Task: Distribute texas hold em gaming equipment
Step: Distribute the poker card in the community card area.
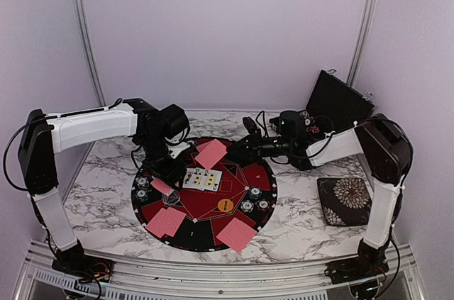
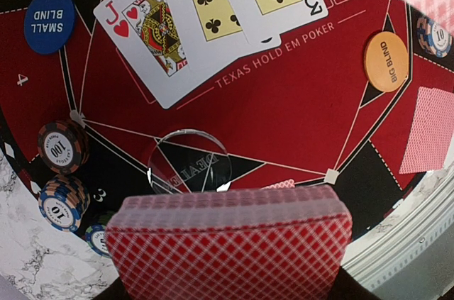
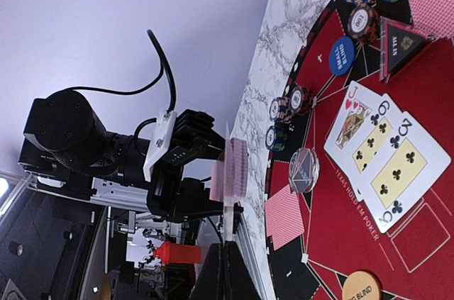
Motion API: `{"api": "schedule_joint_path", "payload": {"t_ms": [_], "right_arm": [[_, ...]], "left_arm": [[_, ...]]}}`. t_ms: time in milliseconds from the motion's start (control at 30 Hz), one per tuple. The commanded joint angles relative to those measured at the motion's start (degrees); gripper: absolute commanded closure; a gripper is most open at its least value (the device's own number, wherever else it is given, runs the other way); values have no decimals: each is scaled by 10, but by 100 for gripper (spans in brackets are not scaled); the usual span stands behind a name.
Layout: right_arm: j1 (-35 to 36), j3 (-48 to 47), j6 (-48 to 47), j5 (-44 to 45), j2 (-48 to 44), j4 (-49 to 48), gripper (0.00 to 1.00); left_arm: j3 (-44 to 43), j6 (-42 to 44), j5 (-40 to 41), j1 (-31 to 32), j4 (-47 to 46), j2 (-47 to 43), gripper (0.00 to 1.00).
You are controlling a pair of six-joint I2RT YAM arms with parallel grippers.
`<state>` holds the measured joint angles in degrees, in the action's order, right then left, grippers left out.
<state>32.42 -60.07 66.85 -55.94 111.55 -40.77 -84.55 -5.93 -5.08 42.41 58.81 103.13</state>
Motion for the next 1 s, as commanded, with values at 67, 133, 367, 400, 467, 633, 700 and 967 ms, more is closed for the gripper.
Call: {"api": "schedule_joint_path", "payload": {"t_ms": [67,133,367,400,467,633,700,967], "right_arm": [[-21,-19,-144,-54,-17,134,100],[-25,-41,-214,-53,-12,215,100],[-31,-121,-380,-25,38,403,100],[-31,-128,-393,-24,46,426,100],[-32,-146,-419,-24,62,455,100],[-33,-192,-467,-19,98,504,100],[-33,-214,-488,-16,115,535,100],[-34,-273,-529,20,156,601,100]], "left_arm": [[6,7,-1,-3,10,-27,55],[6,7,0,-3,10,-28,55],[6,6,-1,-4,10,-29,55],[7,7,-1,-3,10,-30,55],[8,6,0,-3,10,-32,55],[9,6,0,-3,10,-31,55],[9,6,0,-3,10,-32,55],[11,5,0,-3,10,-33,55]]}}
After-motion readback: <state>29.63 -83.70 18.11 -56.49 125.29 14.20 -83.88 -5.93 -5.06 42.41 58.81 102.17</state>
